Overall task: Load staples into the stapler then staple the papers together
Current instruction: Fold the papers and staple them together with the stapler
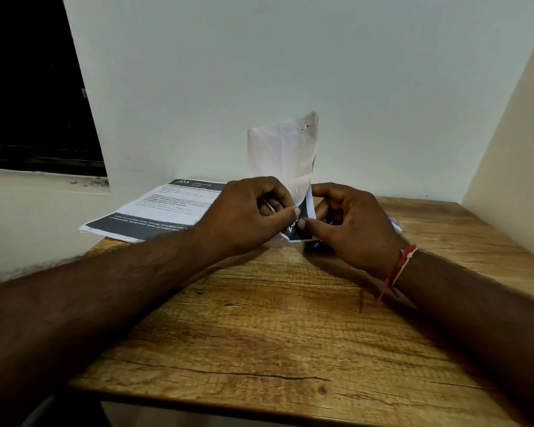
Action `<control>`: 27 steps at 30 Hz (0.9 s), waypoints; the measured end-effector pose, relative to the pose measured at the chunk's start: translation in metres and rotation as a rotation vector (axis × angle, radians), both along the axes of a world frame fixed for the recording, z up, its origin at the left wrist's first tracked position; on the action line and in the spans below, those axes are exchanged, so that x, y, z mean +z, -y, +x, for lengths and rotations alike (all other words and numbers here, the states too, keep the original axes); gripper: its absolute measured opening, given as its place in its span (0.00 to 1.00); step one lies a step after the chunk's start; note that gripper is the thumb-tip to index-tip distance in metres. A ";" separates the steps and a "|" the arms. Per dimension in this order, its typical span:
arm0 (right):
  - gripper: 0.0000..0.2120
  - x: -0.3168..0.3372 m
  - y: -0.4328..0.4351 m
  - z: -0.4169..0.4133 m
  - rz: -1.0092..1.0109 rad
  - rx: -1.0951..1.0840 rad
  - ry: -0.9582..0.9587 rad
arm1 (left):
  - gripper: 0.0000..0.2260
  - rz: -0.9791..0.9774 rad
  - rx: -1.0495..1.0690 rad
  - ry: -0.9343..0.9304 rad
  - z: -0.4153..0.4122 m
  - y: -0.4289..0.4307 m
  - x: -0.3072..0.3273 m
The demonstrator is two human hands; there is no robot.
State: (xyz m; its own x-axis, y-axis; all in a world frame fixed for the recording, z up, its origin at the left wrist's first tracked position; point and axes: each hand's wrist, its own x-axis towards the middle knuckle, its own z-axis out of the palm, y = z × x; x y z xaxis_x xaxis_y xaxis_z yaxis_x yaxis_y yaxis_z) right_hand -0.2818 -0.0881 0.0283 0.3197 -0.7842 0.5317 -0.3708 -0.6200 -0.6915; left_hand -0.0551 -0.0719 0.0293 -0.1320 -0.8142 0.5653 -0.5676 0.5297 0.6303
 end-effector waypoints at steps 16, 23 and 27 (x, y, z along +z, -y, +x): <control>0.16 -0.004 0.005 -0.003 0.033 0.040 0.021 | 0.03 -0.035 -0.154 0.072 0.002 -0.003 -0.001; 0.16 -0.008 0.011 -0.004 0.045 0.052 0.023 | 0.03 -0.035 -0.145 0.065 0.001 -0.002 -0.003; 0.16 -0.009 0.013 -0.005 0.048 0.043 0.021 | 0.03 -0.027 -0.147 0.061 0.000 -0.002 -0.004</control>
State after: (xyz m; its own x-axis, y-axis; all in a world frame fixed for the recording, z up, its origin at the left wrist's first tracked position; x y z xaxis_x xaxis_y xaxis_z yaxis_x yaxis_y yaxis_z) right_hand -0.2867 -0.1010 0.0192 0.3433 -0.7948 0.5005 -0.3296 -0.6009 -0.7282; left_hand -0.0554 -0.0698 0.0256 -0.2831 -0.7685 0.5738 -0.5195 0.6258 0.5818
